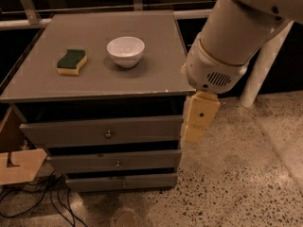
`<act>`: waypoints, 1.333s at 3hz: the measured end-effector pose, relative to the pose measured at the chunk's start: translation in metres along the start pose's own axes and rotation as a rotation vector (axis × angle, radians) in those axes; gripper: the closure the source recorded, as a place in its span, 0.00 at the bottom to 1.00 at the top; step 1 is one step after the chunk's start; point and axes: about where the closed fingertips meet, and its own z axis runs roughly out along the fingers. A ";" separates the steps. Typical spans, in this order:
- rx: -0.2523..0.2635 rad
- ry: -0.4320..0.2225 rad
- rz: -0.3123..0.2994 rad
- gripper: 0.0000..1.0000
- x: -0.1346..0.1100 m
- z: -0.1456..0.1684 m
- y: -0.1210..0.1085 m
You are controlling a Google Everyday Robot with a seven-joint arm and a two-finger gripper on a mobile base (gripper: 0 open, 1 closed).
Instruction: Open top drawer
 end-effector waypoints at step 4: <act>-0.002 0.036 0.001 0.00 -0.008 0.111 0.005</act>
Offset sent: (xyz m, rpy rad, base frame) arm 0.0155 0.0382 -0.0928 -0.0442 -0.0309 -0.0366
